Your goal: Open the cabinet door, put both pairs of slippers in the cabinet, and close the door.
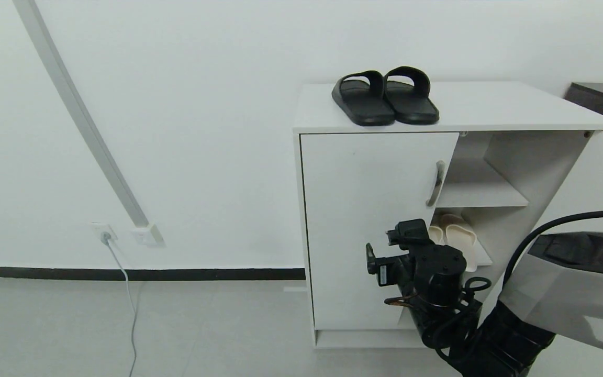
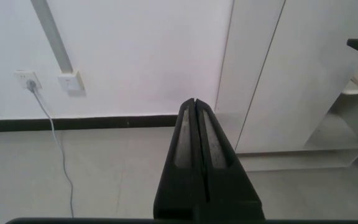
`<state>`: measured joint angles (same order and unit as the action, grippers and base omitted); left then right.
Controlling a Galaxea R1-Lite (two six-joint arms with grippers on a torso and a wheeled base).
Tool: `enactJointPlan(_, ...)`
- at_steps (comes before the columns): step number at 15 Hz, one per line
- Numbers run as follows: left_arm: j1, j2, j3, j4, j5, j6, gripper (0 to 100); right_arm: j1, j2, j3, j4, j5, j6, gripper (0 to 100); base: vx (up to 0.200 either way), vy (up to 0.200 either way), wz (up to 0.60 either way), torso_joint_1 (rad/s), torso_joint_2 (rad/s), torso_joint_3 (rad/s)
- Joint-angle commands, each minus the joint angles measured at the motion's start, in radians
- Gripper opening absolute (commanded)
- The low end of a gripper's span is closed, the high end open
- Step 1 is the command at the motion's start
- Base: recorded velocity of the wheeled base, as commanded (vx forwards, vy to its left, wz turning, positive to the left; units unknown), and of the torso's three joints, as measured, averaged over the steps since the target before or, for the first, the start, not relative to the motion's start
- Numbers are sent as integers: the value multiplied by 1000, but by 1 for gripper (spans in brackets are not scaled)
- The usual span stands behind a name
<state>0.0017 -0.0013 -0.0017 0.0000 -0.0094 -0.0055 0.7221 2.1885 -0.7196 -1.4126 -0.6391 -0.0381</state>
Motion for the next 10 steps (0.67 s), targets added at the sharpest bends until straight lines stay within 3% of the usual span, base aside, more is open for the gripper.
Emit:
enactJointPlan(1, 0, 1, 0, 0, 0, -1, 0, 2, 4, 0, 0, 1, 0, 100, 0, 0, 0, 149, -471, -330)
enactJointPlan(10, 0, 1, 0, 0, 0, -1, 0, 0, 4, 0, 0, 1, 0, 100, 0, 0, 0, 179, -496, -317)
